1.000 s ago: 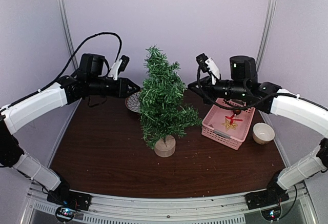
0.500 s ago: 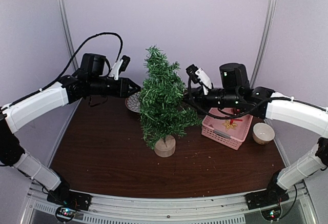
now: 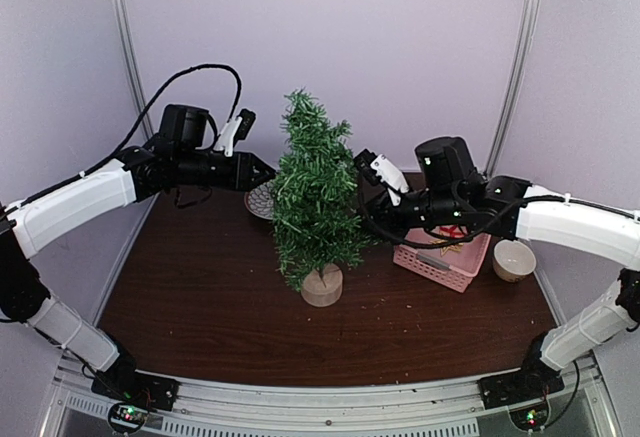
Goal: Decorate the small christmas tree
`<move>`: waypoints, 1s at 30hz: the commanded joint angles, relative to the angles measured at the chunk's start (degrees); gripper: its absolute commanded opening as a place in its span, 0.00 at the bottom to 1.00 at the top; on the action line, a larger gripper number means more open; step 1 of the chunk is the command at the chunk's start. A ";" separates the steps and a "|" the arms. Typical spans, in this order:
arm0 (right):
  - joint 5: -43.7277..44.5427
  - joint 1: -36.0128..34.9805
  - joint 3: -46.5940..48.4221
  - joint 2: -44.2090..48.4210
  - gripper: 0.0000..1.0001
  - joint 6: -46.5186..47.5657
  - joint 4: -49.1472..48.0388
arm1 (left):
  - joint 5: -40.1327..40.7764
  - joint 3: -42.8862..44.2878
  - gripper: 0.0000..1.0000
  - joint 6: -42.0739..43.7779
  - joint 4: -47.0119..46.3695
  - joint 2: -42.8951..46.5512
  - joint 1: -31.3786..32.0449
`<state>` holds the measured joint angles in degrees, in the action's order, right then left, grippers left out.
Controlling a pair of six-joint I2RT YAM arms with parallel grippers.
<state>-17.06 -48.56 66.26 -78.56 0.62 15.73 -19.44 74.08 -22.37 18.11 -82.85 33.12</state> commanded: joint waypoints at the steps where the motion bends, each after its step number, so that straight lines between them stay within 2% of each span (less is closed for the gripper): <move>1: 2.11 -0.72 0.24 0.75 0.31 -0.16 2.11 | 0.33 1.85 0.29 0.93 -1.52 -0.39 0.27; 4: 2.81 -0.80 0.28 2.13 0.34 -0.52 2.59 | 0.51 1.85 0.29 0.93 -1.26 -0.36 0.27; 8: 5.34 -0.76 0.27 4.69 0.41 -0.22 3.56 | 0.88 1.66 0.36 1.19 -0.72 0.26 0.27; 16: 7.63 -0.10 0.01 9.93 0.59 0.30 4.58 | 1.60 -1.17 0.67 2.15 -2.32 4.98 0.23; 20: 6.55 2.01 -0.15 11.82 0.64 -0.61 5.09 | 3.37 -2.07 0.80 2.14 -1.02 7.58 -0.07; 26: 3.52 6.88 -1.54 14.04 0.71 -3.30 6.11 | 1.40 -5.78 0.91 -1.65 -2.21 11.57 -4.17; 30: 1.95 10.12 -2.85 14.91 0.72 -4.61 6.70 | -0.54 -8.00 0.94 -2.99 -2.46 12.65 -6.51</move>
<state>-13.06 -40.93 64.84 -64.99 -1.85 21.23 -17.91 68.38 -23.05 17.89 -71.33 28.69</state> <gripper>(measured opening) 0.721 0.935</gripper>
